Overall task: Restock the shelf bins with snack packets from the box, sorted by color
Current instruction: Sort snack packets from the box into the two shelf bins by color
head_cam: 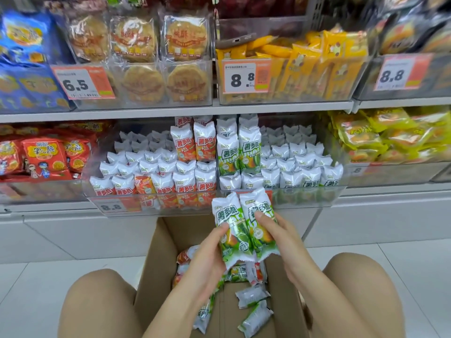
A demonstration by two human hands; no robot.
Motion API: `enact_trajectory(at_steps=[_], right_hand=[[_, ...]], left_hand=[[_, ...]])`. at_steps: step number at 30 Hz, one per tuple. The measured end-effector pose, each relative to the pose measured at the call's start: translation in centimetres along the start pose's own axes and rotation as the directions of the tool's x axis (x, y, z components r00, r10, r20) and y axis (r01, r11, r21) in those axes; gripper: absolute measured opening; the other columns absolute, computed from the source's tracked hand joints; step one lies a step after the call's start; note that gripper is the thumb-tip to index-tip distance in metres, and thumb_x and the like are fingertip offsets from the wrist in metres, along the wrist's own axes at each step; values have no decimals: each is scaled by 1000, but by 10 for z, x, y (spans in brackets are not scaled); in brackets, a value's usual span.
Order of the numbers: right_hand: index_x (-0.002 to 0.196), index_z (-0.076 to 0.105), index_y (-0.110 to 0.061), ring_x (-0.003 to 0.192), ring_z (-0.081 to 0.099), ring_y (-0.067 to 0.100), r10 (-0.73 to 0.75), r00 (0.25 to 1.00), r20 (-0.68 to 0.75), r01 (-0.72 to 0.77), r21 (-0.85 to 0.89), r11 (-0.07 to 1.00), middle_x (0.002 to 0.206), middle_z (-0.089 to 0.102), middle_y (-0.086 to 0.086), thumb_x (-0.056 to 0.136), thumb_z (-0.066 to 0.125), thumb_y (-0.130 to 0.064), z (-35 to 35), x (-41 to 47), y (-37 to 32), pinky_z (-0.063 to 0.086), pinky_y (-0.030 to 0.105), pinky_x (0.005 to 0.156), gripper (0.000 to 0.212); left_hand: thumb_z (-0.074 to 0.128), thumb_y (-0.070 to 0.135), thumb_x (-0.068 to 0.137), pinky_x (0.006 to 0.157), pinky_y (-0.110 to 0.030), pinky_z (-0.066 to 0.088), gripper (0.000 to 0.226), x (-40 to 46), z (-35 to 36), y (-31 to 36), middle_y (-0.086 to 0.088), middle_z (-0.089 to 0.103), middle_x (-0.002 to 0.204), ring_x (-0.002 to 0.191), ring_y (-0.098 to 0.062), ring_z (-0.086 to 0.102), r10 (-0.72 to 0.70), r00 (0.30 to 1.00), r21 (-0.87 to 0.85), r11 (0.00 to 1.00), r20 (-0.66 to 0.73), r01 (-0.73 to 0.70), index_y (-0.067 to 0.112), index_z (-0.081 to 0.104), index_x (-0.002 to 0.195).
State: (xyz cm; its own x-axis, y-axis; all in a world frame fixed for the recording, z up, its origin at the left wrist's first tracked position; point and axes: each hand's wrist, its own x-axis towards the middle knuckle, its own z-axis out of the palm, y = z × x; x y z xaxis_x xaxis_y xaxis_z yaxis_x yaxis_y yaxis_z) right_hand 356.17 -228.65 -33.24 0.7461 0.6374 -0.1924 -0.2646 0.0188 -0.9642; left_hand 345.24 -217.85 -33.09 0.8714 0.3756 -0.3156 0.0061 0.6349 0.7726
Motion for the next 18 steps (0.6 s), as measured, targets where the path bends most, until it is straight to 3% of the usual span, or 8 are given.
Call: enact_trajectory(at_steps=[4,6,8,11,14,18], right_hand=[[111,68,-18,98,69,18,-8,1000,5,9,-86,996,103,74,0,70,70,-45,-12,9,-13,52,42,95,49],[114,67,-21,102,68,15,-12,1000,3,12,-160,987,107,73,-4,66,74,-56,-21,16,-21,49,44,98,60],[115,67,-19,104,67,16,-15,1000,3,16,-191,981,109,72,-2,65,75,-60,-34,23,-29,49,44,99,65],[115,65,-12,101,69,20,9,999,36,-4,-132,991,108,73,4,72,72,-49,-55,34,-39,49,44,98,57],[132,53,-14,108,66,18,26,1000,9,-25,-74,997,122,66,4,72,78,-49,-74,48,-45,49,41,98,74],[113,62,-18,93,71,15,-52,999,-5,52,-45,998,103,74,1,82,70,-23,-93,71,-65,56,24,73,32]], left_hand=[[56,36,88,94,-37,49,43,10,7,1,-8,70,115,110,-22,65,19,1000,191,981,16,-21,7,61,120],[58,43,86,91,-32,51,44,19,10,5,-1,72,109,105,-15,66,30,1000,337,941,3,-29,11,64,114],[59,51,86,98,-35,47,45,34,14,11,2,71,112,108,-13,65,46,999,491,869,24,-51,17,67,115],[69,60,74,94,-21,46,55,59,30,17,14,69,112,109,1,61,115,993,566,819,-3,-93,27,63,117],[72,62,69,85,-13,45,61,84,51,21,14,64,116,103,9,58,212,976,650,748,-47,-131,29,56,119],[68,41,83,71,-5,46,17,113,80,25,20,67,98,84,16,61,280,960,710,672,17,-208,36,60,98]])
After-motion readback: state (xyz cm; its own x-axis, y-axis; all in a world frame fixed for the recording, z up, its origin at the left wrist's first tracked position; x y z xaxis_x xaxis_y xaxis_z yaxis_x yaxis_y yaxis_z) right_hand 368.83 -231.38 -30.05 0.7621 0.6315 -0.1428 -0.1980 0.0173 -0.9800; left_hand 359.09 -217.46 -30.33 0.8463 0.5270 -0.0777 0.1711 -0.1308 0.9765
